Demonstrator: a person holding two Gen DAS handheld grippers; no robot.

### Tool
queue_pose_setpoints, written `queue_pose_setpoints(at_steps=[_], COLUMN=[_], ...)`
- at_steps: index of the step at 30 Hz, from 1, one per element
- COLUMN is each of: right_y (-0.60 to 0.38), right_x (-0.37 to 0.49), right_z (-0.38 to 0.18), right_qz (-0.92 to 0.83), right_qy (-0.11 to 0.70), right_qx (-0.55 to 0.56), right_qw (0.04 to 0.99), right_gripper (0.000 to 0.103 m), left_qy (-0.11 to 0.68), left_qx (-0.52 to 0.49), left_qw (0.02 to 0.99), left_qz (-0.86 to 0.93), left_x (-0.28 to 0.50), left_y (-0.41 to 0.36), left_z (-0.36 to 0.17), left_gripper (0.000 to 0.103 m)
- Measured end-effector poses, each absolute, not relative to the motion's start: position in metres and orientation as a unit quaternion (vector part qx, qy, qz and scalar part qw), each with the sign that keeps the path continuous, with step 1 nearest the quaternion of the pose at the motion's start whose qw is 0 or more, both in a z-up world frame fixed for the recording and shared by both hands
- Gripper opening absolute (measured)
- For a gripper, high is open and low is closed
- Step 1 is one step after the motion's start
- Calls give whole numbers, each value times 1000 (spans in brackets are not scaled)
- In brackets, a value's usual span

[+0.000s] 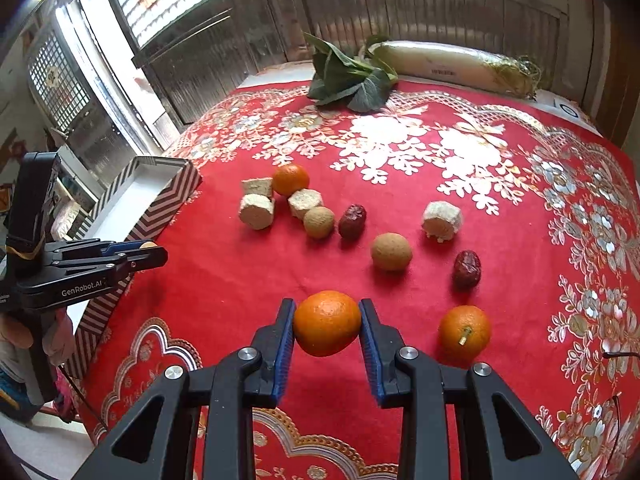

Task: Organize fruits
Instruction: 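Close left tool on brown round fruit while right tool grasps the orange, then carry both fruits over the white tray and open both tools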

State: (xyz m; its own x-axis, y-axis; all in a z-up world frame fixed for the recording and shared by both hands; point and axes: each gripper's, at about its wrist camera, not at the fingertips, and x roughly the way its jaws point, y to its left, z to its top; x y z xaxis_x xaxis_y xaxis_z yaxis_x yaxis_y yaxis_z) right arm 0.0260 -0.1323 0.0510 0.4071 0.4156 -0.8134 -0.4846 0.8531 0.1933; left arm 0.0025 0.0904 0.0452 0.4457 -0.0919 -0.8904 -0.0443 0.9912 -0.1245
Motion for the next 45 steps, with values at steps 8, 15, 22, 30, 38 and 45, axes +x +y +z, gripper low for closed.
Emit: queue_pose_setpoints(at_steps=[8, 15, 22, 30, 38, 45], right_y=[-73, -9, 56, 108, 132, 147], right_x=[28, 36, 49, 68, 83, 89], right_z=[67, 79, 82, 68, 48, 30], right_qz=[335, 396, 445, 471, 476, 475], right_qy=[459, 448, 442, 451, 465, 476], right_qx=[-58, -86, -112, -137, -156, -177], right_qw=[821, 797, 770, 746, 730, 719], right_gripper=[30, 30, 30, 30, 30, 30], left_qy=[507, 508, 520, 524, 531, 535], left_qx=[-62, -64, -81, -100, -118, -122], left_qw=[859, 854, 838, 828, 820, 816], left_qz=[39, 93, 143, 172, 180, 183], left_x=[-6, -10, -8, 11, 28, 33], left_y=[123, 164, 202, 229, 244, 247], left_z=[74, 74, 61, 48, 36, 29], left_gripper=[23, 23, 23, 23, 23, 23])
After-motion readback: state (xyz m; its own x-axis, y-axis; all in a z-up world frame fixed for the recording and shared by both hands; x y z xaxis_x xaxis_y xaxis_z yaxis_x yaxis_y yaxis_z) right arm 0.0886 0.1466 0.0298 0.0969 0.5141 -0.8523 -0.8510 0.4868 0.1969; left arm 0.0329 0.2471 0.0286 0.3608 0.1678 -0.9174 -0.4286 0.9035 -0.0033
